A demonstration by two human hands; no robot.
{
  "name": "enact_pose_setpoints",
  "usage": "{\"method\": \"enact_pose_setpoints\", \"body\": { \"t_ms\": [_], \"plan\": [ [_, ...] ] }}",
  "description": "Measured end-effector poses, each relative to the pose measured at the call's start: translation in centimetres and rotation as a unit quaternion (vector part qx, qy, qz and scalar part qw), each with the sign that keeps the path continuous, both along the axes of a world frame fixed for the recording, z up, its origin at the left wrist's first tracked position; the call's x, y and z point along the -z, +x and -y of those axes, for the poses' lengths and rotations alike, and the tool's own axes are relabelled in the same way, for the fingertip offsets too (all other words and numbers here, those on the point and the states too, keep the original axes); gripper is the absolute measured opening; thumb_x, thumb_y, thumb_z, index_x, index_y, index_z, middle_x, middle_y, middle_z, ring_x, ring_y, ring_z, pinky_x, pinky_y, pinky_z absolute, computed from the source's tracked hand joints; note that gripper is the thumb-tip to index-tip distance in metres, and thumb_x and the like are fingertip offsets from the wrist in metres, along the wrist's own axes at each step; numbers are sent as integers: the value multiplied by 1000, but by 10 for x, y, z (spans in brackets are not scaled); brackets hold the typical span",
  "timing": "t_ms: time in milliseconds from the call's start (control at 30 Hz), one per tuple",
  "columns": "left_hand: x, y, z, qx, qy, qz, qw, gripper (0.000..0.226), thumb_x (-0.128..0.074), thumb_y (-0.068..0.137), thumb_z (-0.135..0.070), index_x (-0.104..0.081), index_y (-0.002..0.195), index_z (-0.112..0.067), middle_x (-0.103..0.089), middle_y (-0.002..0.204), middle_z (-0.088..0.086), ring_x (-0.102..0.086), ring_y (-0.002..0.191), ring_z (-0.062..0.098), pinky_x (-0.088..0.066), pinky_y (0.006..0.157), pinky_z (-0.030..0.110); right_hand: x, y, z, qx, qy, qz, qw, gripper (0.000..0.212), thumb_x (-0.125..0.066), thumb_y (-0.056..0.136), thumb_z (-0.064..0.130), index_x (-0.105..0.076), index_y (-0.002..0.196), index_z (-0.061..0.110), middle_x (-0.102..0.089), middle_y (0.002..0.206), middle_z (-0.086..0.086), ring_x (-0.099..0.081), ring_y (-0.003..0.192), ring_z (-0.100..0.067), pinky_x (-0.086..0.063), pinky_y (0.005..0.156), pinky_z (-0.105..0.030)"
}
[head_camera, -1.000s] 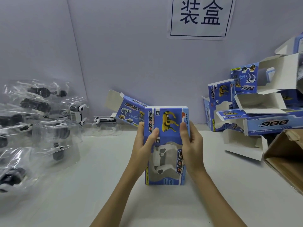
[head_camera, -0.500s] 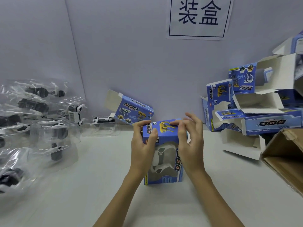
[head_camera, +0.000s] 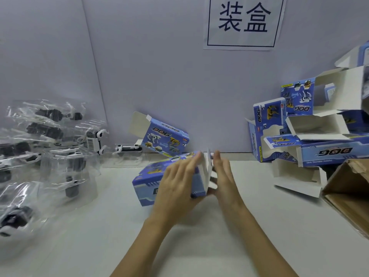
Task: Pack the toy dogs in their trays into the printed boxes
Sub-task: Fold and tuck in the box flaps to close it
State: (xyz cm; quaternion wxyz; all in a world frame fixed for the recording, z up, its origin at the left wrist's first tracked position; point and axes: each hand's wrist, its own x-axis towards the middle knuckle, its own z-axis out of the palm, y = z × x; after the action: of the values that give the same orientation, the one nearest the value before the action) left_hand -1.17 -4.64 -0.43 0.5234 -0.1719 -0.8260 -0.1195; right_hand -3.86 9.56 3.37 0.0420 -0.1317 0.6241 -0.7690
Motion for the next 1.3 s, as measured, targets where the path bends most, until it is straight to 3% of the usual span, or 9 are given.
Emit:
{"method": "enact_pose_setpoints", "body": {
  "t_ms": [100, 200, 267, 333, 433, 533, 600, 900, 1300],
  "plan": [
    [4, 4, -8, 16, -31, 56, 998, 91, -77, 82, -65, -50, 146, -8, -62, 131, 5, -58, 114, 26, -49, 99, 39, 5, -7, -5, -11, -22, 112, 993, 42, -74, 94, 44, -58, 127, 24, -77, 106, -11, -77, 82, -24, -64, 68, -44],
    [-3, 11, -10, 46, 41, 91, 994, 81, -71, 83, -73, -58, 138, -15, -65, 127, -3, -65, 107, 19, -58, 83, 40, 11, -17, -14, 1, -72, 133, 989, 45, -58, 94, 3, -56, 137, 16, -71, 120, -25, -74, 94, -38, -59, 84, -54],
    [-11, 15, -6, 22, 84, 112, 990, 83, -66, 80, -80, -60, 138, -20, -59, 139, -2, -60, 121, 18, -56, 91, 42, 10, -21, -16, -21, -84, 121, 989, 50, -52, 94, -5, -56, 139, 15, -70, 122, -24, -74, 100, -40, -58, 91, -58],
    [-16, 17, 1, -61, 63, 194, 977, 105, -53, 71, -95, -47, 152, -29, -37, 162, 3, -35, 149, 24, -36, 116, 48, 10, -19, -16, -39, -76, 76, 993, 50, -53, 95, -4, -58, 137, 22, -73, 120, -17, -76, 98, -33, -61, 84, -50],
    [-18, 16, 11, -142, 9, 280, 949, 124, -33, 61, -107, -11, 164, -42, -10, 172, -2, -4, 160, 19, -10, 123, 56, 11, -14, -14, -60, -41, -11, 997, 49, -61, 92, 7, -61, 134, 33, -70, 130, -7, -74, 109, -26, -61, 91, -46],
    [-21, 20, 16, -90, 74, 230, 966, 114, -49, 66, -98, -22, 162, -42, -29, 158, -4, -21, 152, 17, -18, 119, 58, 11, -8, -10, -100, -1, -60, 993, 47, -70, 96, 36, -54, 141, 39, -61, 142, -1, -69, 122, -23, -56, 103, -54],
    [-22, 20, 15, -76, 99, 198, 972, 114, -59, 64, -95, -30, 159, -39, -34, 151, -3, -27, 145, 19, -21, 117, 59, 10, -5, -7, -136, -5, -71, 988, 41, -51, 107, 48, -47, 146, 38, -62, 143, -1, -68, 125, -22, -59, 100, -49],
    [-18, 18, 5, -88, 63, 110, 988, 112, -61, 65, -97, -31, 159, -45, -37, 145, 7, -34, 140, 29, -30, 114, 58, 6, -11, -14, -108, -18, -89, 990, 38, -63, 100, 35, -55, 137, 43, -74, 124, -5, -73, 114, -30, -61, 88, -59],
    [-15, 17, -5, -86, 107, 105, 985, 105, -64, 63, -93, -39, 143, -30, -42, 145, 9, -38, 138, 29, -33, 114, 59, 8, -13, -17, -77, -16, -101, 992, 42, -66, 90, 40, -62, 131, 34, -77, 116, -2, -76, 105, -27, -66, 74, -46]
  ]
}}
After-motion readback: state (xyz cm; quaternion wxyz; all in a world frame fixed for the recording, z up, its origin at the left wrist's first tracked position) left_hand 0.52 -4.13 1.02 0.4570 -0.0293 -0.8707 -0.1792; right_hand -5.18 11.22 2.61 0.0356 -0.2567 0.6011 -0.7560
